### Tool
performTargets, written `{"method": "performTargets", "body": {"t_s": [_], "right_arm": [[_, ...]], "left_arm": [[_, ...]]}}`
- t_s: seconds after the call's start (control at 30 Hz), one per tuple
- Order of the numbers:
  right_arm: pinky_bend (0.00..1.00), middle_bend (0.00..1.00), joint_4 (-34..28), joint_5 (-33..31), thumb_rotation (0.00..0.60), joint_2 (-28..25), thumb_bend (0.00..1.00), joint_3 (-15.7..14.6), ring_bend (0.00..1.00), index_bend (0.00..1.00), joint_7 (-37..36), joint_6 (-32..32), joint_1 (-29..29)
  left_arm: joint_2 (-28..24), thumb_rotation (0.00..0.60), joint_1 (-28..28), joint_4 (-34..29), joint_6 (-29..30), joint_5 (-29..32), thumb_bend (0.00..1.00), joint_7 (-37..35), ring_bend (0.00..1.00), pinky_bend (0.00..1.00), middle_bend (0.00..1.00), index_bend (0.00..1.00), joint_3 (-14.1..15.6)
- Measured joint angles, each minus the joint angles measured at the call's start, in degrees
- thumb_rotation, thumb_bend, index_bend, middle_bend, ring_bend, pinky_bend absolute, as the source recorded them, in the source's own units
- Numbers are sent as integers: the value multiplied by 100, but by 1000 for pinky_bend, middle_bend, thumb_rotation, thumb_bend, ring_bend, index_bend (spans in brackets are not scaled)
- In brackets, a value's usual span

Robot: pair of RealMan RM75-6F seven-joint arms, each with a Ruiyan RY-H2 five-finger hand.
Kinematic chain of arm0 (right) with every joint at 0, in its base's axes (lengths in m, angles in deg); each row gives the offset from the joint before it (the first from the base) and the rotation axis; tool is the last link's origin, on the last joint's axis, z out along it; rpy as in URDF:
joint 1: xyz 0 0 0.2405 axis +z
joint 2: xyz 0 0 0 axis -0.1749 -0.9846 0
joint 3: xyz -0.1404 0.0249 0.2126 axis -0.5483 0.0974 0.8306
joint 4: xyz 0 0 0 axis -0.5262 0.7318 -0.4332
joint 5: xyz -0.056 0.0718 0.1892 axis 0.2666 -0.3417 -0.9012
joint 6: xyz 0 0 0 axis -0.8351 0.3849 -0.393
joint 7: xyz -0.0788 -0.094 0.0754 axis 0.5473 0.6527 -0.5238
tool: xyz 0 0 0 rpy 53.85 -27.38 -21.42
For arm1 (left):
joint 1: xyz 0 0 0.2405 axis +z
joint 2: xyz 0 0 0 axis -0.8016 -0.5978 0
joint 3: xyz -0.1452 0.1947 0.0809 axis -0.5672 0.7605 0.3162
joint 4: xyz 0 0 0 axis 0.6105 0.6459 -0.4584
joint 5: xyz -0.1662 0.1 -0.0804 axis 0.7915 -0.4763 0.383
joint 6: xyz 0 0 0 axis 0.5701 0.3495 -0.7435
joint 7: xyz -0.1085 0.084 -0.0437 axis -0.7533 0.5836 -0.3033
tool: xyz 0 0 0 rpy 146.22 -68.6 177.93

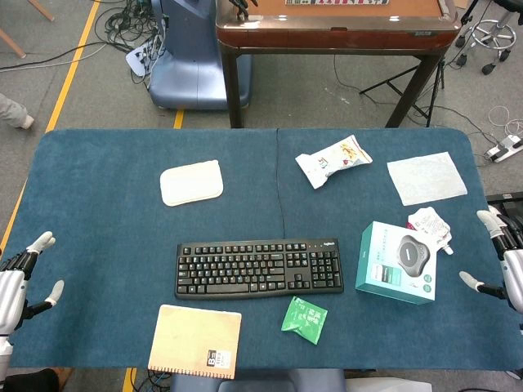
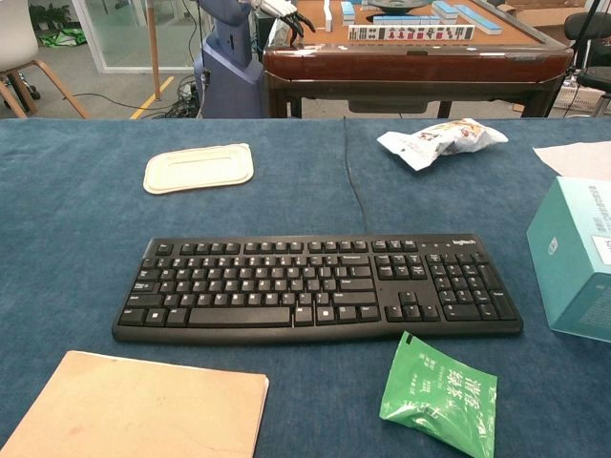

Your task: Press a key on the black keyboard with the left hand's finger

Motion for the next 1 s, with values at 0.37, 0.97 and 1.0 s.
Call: {"method": "performTargets", "body": {"t_s": [0.37, 0.97, 1.0], "right_arm": [[67, 129, -72, -6, 600, -66, 106, 55, 84, 53, 89, 68, 5], [68, 129, -473, -14, 600, -225, 106, 127, 83, 53, 500, 37, 86], [68, 129, -480, -21, 600, -226, 106, 127, 83, 53, 512, 21, 92]], "left_arm": [[-24, 600, -89, 130, -41, -130, 314, -218, 238, 252, 188, 98, -39], [-736, 600, -1593, 527, -1663, -1516, 459, -2253, 928, 962, 875, 239, 49], [-777, 600, -1727, 522, -1800, -1589, 497, -2358, 950, 979, 898, 242, 61]]}}
